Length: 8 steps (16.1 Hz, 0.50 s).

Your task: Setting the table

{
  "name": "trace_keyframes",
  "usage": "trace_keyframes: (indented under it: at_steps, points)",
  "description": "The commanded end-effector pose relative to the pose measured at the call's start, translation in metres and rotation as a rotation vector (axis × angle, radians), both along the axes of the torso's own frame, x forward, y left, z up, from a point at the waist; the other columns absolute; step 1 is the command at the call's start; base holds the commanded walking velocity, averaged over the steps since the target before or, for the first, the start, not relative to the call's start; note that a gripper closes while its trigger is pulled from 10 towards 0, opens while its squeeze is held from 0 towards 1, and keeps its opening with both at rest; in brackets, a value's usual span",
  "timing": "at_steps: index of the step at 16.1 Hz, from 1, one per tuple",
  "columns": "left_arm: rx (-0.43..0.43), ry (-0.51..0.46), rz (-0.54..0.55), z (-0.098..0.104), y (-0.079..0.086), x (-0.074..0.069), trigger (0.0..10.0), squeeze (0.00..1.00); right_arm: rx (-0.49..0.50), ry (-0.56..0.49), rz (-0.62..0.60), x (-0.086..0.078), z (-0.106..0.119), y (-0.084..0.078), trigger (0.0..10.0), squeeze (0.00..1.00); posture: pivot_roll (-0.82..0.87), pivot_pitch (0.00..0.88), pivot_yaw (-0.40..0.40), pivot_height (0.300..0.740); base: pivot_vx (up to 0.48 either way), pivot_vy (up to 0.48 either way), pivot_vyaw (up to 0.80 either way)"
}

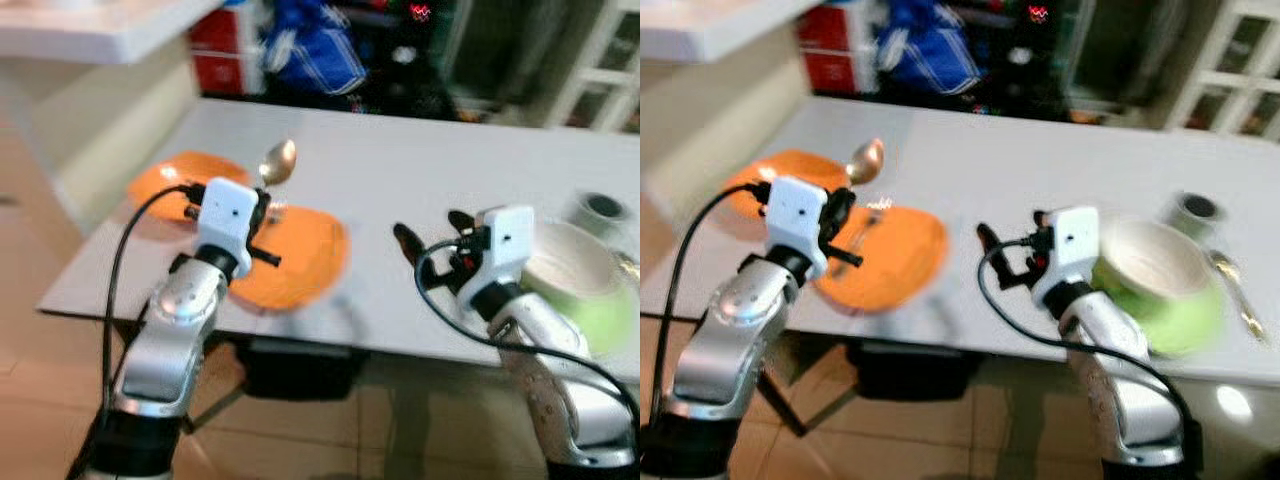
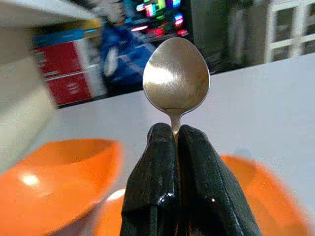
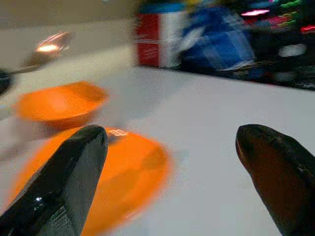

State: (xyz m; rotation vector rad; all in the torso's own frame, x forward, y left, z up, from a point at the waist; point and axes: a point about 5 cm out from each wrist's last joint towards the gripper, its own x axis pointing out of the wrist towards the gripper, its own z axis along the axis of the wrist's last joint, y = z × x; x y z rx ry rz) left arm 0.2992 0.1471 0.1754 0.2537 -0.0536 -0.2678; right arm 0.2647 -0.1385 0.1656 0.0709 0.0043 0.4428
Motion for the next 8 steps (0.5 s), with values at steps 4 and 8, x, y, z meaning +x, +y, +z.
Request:
trace_keyframes:
  at_steps: [4,8]
  points:
    - [0.018,0.027,-0.047,-0.002,-0.006,0.003,10.0,0.0,-0.049,0.019,0.067,-0.009,-0.001,-0.003,10.0,0.0,0.02,0.0,-0.023,0.74,0.378,0.0,0.0]
    - [0.024,0.164,-0.063,-0.018,-0.012,0.006,10.0,0.0,-0.095,0.038,0.091,-0.018,-0.003,-0.011,10.0,0.0,-0.01,0.0,-0.012,0.74,0.071,0.0,0.0]
